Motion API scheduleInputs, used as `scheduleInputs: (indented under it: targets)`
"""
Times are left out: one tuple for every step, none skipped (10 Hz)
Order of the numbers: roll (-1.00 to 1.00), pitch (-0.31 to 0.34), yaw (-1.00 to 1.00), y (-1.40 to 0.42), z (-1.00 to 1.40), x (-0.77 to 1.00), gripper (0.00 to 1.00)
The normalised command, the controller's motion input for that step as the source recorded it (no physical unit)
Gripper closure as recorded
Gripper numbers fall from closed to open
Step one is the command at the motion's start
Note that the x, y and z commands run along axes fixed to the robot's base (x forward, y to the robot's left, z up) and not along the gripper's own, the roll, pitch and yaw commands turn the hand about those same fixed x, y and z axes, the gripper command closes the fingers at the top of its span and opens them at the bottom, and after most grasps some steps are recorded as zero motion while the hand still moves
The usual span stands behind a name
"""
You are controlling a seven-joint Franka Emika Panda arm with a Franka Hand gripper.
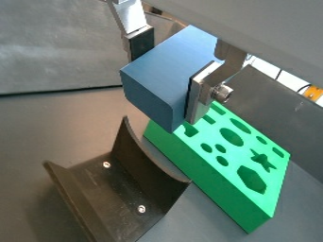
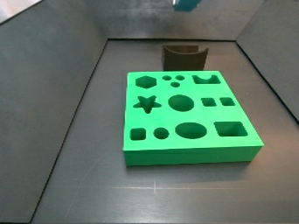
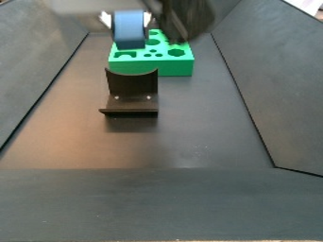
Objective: Pick up the rectangle object. Move up. Place the rectangle object on the fixture. Regrasp the rectangle object. Move to above the board. Insert the rectangle object.
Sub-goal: Place the rectangle object on the fixture.
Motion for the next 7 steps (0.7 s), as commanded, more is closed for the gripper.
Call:
scheduleInputs:
  targets:
    - [-1.00,0.023,-0.11,0.07,-1.00,0.12,1.00]
    - [-1.00,0.047,-0.11,0.08,-1.00,0.13,1.00]
    - [-1.00,0.061,-0.11,0.08,-1.00,0.14,1.00]
    - [-0.88,0.068,-0.12,0.09,-1.00,0.15,1.00]
    - [-0.77,0.066,-0.12,0.10,-1.00,0.15,1.00]
    - [-0.55,0.058,-0.11,0.10,-1.00,0.17,1.00]
    - [-0.34,0.054,-0.11,0.11,-1.00,0.18,1.00]
